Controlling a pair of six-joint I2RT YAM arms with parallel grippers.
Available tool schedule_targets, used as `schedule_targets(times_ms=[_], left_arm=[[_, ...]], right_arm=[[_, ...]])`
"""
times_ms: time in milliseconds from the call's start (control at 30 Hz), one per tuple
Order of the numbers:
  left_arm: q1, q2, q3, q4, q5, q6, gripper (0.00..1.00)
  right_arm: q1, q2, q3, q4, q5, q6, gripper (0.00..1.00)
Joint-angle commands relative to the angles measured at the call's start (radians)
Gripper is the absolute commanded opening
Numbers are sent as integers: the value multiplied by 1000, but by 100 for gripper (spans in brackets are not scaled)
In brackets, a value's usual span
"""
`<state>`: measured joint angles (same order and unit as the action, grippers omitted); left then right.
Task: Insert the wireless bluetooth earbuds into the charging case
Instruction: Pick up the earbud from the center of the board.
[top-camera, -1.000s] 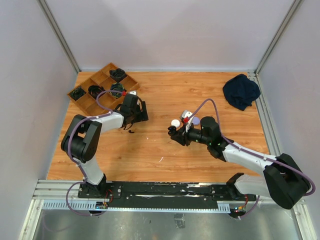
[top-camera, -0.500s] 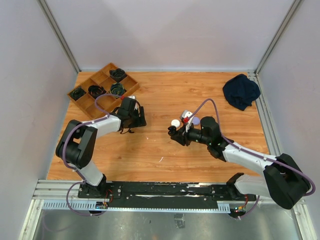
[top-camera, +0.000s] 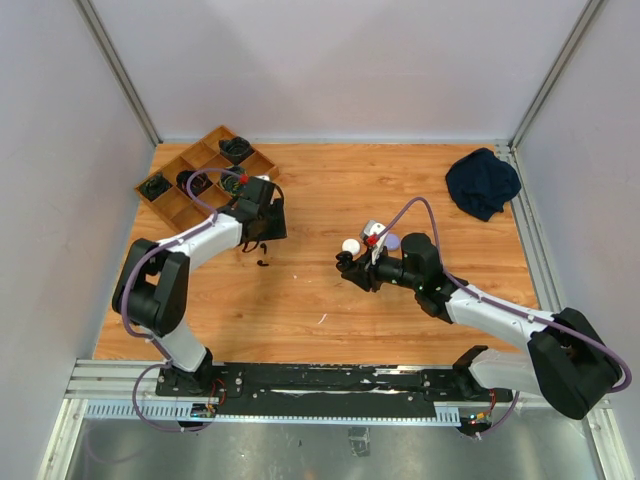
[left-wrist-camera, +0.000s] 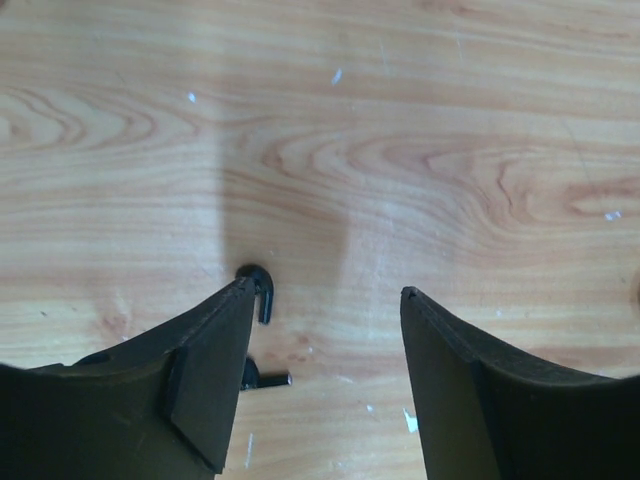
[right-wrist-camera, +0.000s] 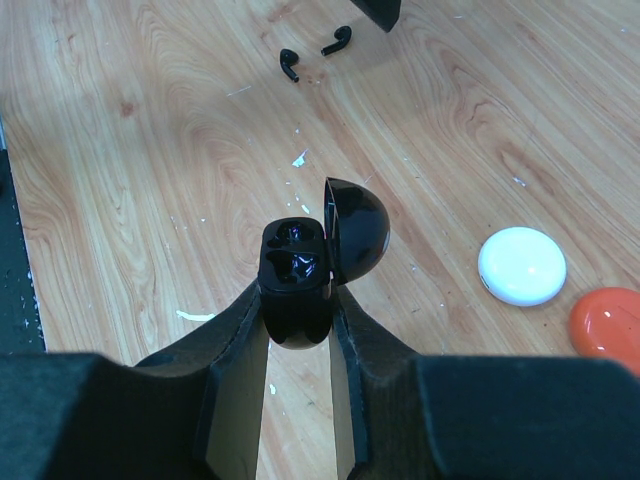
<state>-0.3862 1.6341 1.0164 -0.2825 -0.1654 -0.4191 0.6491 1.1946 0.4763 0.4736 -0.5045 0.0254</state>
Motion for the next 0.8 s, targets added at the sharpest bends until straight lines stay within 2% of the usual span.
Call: schedule_targets(times_ms=[0,233,500,767], left_arm=[[7,89,82,-110,-108,42,64],[12,178,137,-161,-114,58,56],[43,216,145,-167,-60,63,41],[43,216,142,-222,-47,69,41]], right_arm=[[-23,-27,-8,13,10,-5,14],[-24,-30,-11,13,12,-6,14],[-23,-32,-11,12,12,-5,14],[-24,-36,-10,12,8,-3,14]])
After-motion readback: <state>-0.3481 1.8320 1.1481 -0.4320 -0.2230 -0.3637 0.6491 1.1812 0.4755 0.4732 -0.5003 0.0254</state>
